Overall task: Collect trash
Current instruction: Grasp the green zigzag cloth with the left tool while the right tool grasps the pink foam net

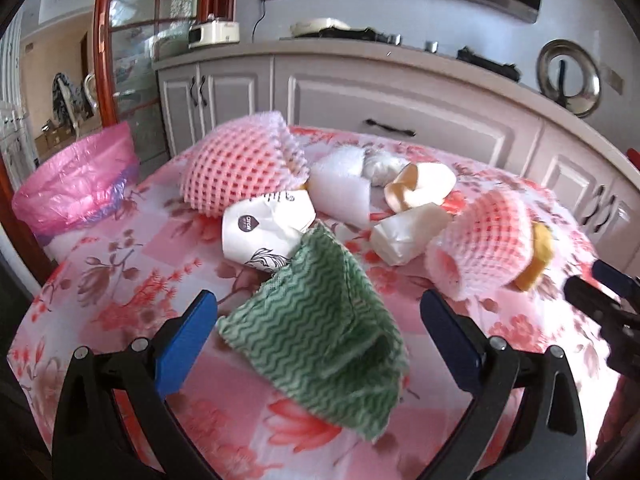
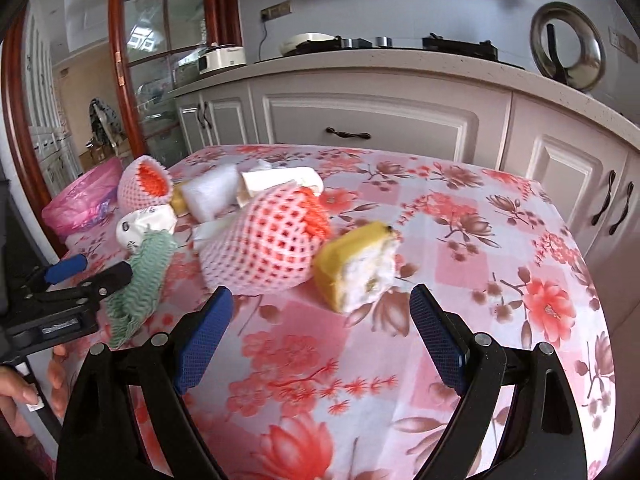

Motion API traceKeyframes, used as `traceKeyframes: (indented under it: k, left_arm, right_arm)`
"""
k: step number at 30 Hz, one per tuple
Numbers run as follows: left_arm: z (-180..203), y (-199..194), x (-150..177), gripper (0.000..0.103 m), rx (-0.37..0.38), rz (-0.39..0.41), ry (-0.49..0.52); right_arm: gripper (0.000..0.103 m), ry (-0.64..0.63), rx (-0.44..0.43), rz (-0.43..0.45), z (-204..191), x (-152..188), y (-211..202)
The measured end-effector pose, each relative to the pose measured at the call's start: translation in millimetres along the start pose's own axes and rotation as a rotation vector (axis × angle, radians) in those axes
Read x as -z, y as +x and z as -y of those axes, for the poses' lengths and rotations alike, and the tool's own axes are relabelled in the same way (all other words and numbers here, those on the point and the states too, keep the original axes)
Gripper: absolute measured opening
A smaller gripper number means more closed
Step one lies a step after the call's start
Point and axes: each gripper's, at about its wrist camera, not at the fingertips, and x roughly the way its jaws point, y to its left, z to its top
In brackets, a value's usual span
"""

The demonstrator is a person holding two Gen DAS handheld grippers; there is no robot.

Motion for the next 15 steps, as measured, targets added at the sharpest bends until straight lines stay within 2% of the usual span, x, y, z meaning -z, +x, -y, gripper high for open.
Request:
traceKeyframes:
  k: [2, 4, 5, 10, 13, 15]
  left_arm:
    - [-1, 10, -1, 0.097, -0.015, -0.021, -0.008]
    - [-4, 20, -1, 0.091, -0.024, -0.050, -0.018]
    - [-5, 24, -1, 0.085, -0.019, -0.068, -0.021]
    - [-11, 34, 6, 0.073, -0.015, -0.122, -0.012]
    - [-13, 34, 8, 0.052, -0.020, -0.123, 0.007]
    - [-18, 36, 9, 0.032, -0.012, -0.131, 0.017]
  right_arm:
    - [0.085, 0.009, -0.007, -0.005, 3, -3, 4]
    - [0.085, 0.004, -0.011, -0.005, 2, -6, 7]
    - [0.085, 0.006, -0.015, -0.006, 2, -8, 9]
    - [0.085, 0.002, -0.046, 0.000, -8, -21, 18]
    - [0.085, -0.022, -0.065, -0.001, -21, -28, 27]
    - [0.085, -0.043, -0.076, -0.009, -31, -32, 35]
